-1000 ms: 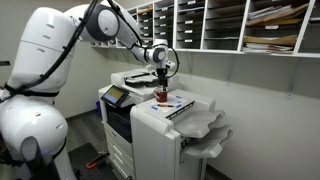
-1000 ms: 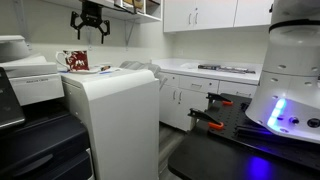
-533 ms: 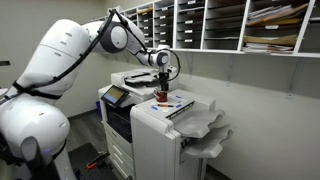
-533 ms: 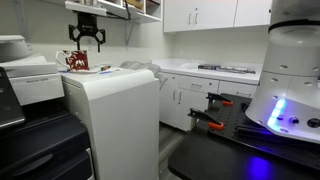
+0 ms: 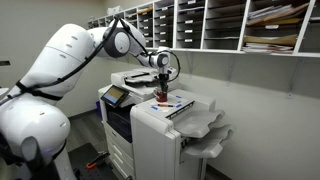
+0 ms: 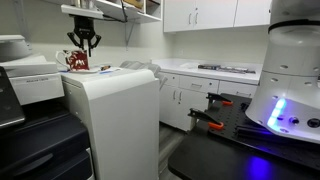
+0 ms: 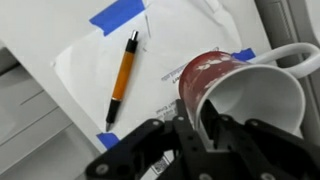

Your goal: Move the mug slightly to the right

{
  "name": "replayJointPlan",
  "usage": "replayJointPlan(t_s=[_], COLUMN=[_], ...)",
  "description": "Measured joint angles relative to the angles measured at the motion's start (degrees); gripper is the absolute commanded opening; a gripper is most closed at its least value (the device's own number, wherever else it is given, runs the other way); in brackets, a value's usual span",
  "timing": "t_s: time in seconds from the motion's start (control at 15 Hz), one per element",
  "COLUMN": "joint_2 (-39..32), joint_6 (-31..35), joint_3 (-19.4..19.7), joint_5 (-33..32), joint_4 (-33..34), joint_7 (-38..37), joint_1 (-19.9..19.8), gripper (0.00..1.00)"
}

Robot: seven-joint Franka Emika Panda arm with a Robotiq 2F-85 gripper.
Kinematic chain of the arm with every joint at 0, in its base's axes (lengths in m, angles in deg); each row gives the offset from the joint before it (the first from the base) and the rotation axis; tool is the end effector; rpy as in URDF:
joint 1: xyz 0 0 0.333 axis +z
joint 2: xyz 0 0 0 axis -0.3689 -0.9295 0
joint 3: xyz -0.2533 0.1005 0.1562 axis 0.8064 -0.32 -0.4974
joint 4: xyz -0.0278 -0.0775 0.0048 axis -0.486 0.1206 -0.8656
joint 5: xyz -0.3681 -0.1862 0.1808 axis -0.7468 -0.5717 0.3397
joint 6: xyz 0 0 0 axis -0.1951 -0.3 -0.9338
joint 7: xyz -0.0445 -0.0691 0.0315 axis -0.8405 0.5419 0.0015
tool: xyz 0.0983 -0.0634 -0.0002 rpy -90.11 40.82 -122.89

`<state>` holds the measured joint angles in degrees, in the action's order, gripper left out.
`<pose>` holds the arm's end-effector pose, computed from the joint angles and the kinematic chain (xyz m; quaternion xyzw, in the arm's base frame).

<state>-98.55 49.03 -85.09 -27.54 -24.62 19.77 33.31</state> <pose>0.7724 0.1496 0.2895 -0.9600 0.2780 -0.0220 0.0248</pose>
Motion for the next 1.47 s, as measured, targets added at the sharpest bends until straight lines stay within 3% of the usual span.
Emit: replayJointPlan(t_s=[0.53, 1.07, 1.47], joint_2=[0.04, 1.33, 0.91], joint_6=[0.26, 0.88, 4.76], joint_3=[0.59, 2.39, 2.45], joint_5=[0.11, 2.20, 4.39], joint_4=[1.13, 1.55, -0.34], joint_7=[0.06, 0.06, 0.05], joint_1=[-0.09, -4.73, -5.82], gripper=[0.02, 0.02, 0.02])
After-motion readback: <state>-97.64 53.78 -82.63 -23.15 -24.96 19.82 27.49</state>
